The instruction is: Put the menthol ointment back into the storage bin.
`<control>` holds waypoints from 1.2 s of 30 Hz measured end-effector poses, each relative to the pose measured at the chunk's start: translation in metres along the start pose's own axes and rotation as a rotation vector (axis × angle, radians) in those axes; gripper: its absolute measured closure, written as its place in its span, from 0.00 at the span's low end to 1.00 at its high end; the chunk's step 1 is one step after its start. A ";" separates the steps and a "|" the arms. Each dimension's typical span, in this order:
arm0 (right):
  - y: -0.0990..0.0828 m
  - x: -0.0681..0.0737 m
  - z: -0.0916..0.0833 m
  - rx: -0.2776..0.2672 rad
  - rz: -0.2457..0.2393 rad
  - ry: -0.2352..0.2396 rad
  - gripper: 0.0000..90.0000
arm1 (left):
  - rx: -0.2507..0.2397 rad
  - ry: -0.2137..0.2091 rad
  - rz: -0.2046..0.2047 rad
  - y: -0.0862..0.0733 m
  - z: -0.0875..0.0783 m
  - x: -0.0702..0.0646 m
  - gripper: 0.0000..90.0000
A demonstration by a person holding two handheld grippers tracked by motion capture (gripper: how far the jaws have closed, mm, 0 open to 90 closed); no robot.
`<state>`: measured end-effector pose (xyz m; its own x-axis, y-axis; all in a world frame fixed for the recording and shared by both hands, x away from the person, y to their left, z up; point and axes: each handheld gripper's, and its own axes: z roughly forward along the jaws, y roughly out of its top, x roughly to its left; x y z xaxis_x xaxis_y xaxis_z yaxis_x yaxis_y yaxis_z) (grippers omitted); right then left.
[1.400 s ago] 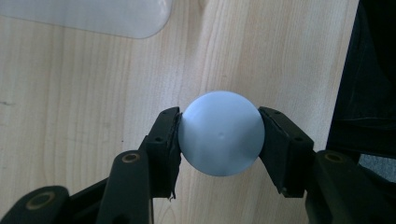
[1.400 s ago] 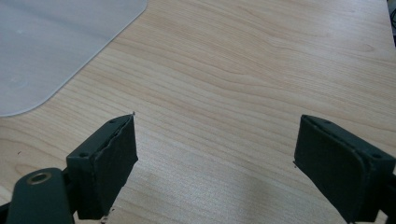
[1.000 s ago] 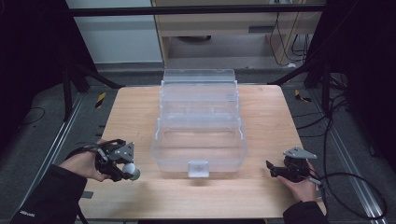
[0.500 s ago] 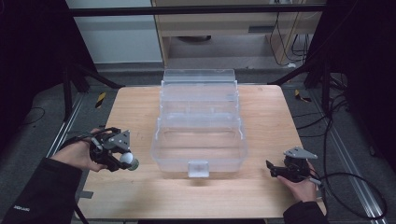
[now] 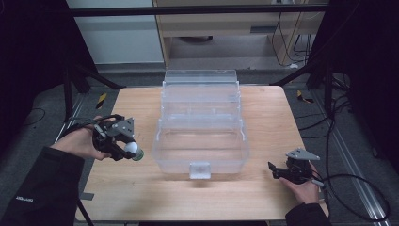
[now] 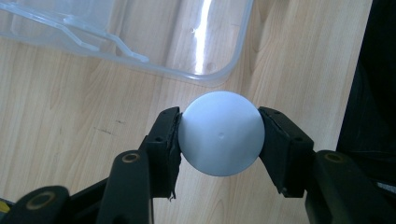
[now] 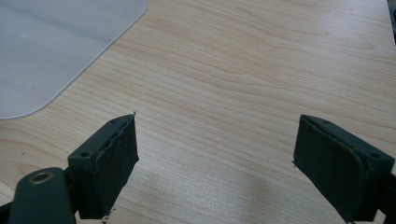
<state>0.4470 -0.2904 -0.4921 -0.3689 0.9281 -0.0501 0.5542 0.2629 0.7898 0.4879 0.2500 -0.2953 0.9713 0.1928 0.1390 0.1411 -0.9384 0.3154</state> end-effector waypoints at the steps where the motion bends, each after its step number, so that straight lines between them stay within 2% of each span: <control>1: 0.000 0.000 0.000 0.001 0.000 0.001 0.15 | 0.002 -0.003 -0.002 0.001 0.000 0.002 0.56; 3: 0.000 0.000 0.000 0.003 -0.002 0.000 0.15 | 0.000 -0.007 -0.016 0.005 0.000 0.005 0.56; 12: 0.000 0.000 0.000 0.006 0.005 0.001 0.15 | -0.005 -0.011 -0.011 0.020 0.003 0.015 0.56; 27: -0.001 -0.001 0.001 0.002 0.005 0.004 0.15 | -0.019 -0.043 -0.006 0.043 0.021 0.025 0.56; 36: -0.001 -0.002 0.001 0.004 0.006 0.005 0.15 | -0.011 -0.060 0.003 0.055 0.035 0.029 0.56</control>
<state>0.4476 -0.2921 -0.4936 -0.3690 0.9285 -0.0424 0.5595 0.2583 0.7876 0.5306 0.1942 -0.3074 0.9815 0.1721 0.0841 0.1362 -0.9357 0.3254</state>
